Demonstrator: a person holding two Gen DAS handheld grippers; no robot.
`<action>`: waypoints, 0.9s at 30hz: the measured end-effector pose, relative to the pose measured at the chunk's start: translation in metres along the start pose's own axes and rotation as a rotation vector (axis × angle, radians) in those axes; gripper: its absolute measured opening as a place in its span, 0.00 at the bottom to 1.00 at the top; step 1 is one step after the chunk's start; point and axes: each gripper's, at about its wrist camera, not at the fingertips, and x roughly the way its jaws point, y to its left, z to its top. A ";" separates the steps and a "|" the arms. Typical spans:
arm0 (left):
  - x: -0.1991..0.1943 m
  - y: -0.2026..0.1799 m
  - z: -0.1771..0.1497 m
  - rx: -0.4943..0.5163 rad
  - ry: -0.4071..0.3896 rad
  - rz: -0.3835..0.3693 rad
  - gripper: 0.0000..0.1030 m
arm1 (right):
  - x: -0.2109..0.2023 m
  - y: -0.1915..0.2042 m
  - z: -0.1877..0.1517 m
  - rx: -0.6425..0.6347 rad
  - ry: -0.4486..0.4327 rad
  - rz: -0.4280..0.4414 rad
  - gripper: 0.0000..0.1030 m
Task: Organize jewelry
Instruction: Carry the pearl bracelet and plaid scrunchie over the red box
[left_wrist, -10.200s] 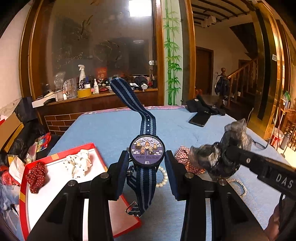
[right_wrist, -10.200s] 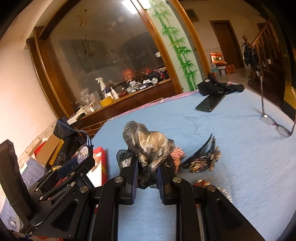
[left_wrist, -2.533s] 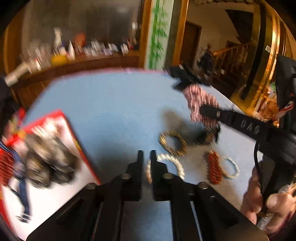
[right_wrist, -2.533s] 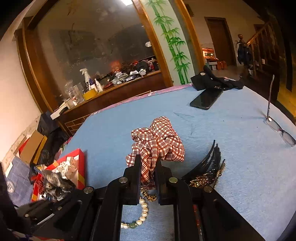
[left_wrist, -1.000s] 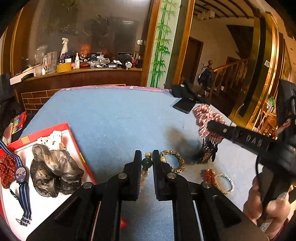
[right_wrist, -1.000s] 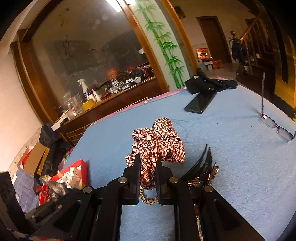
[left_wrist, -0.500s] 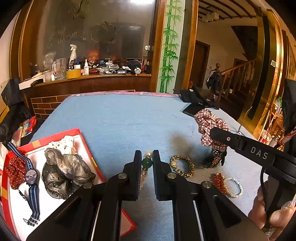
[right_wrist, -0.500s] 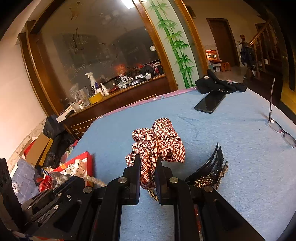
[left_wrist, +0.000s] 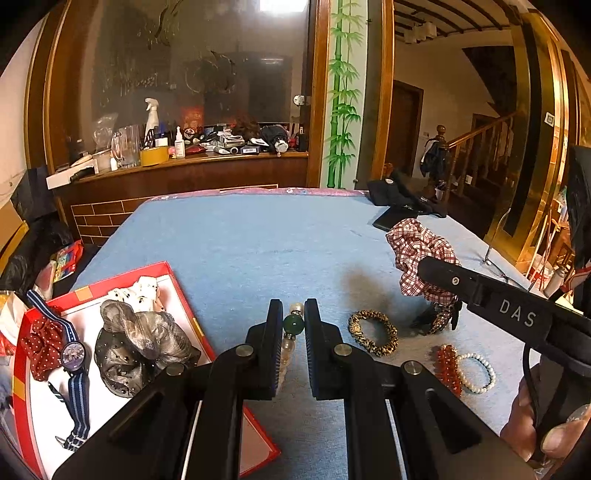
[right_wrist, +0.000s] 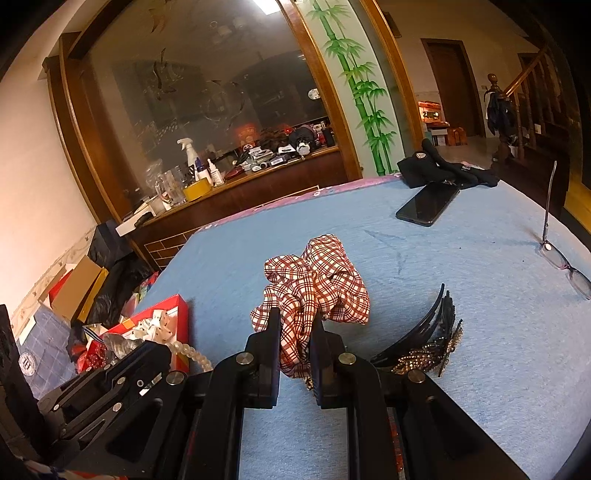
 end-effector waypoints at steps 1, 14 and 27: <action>0.000 0.000 0.000 0.000 -0.003 0.002 0.11 | 0.000 0.000 0.000 -0.001 0.000 0.002 0.14; -0.012 0.006 0.004 -0.004 -0.045 0.026 0.11 | 0.002 0.011 -0.008 -0.033 0.011 0.013 0.14; -0.018 0.008 0.006 -0.013 -0.061 0.031 0.11 | 0.004 0.015 -0.009 -0.047 0.016 0.017 0.14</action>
